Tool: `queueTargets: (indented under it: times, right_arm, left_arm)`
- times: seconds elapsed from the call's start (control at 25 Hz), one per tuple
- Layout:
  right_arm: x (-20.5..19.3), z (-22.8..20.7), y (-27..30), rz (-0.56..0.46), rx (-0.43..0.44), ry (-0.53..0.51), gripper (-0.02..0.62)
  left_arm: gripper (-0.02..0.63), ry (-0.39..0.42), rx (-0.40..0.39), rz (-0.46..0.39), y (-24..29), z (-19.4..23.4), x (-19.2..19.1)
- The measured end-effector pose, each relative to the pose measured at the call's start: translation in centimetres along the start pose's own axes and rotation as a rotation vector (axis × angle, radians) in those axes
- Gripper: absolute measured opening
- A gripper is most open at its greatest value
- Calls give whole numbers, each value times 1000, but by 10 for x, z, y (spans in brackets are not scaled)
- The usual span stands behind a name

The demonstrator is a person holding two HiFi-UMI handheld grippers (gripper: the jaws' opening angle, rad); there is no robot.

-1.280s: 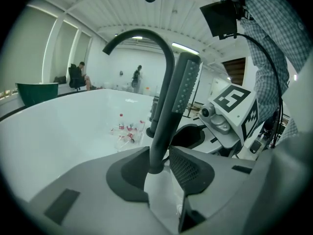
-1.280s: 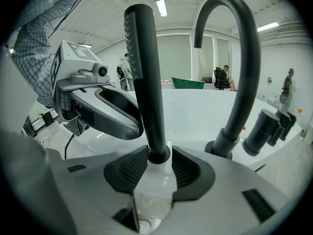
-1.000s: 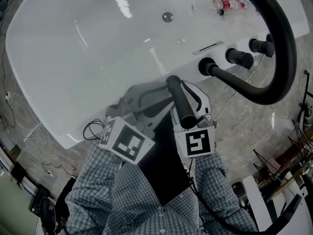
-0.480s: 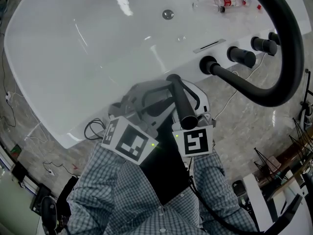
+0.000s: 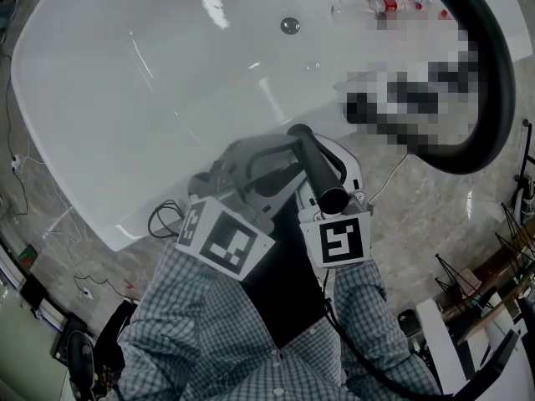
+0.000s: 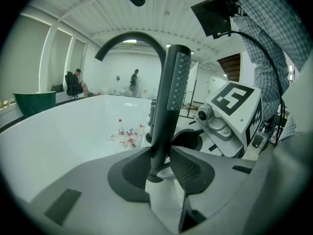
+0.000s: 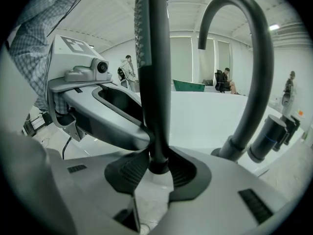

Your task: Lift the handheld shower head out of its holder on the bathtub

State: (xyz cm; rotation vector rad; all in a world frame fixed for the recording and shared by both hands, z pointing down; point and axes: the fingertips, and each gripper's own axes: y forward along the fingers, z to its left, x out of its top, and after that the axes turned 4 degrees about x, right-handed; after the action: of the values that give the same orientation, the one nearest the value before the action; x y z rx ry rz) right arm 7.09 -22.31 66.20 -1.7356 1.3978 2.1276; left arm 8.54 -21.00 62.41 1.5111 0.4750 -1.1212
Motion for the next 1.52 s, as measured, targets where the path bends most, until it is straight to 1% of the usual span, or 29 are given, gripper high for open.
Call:
queueTargets:
  times: [0.28,0.64,0.84,0.96,1.08,1.16,1.28,1.36,1.44,1.52]
  right_arm:
    - [10,1,-9,1,-4,-28,123]
    - [37,10,-31,-12,0,-51,123]
    - [57,14,-47,-21,-1,-47,123]
    - [69,11,-57,-18,-21,-19,123]
    - [84,12,-67,-37,-11,-43,123]
    - [94,14,-75,-37,-9,-32,123]
    - [114,17,-87,-41,1,-89,123]
    - [126,19,-95,-49,3,-106,123]
    - [137,21,-103,-56,-1,-95,123]
    - [146,23,-112,-61,-9,-58,123]
  left_arm:
    - [107,4,2,-10,-8,-3,11]
    - [106,-1,9,-26,-32,-9,36]
    - [107,10,16,-30,-48,-14,56]
    - [107,29,20,-35,-54,-16,69]
    - [106,44,26,-43,-63,-18,85]
    - [107,53,34,-45,-72,-19,97]
    - [106,61,40,-50,-85,-21,112]
    - [107,57,44,-59,-95,-23,123]
    - [106,57,47,-65,-103,-24,135]
    - [107,64,48,-69,-111,-26,145]
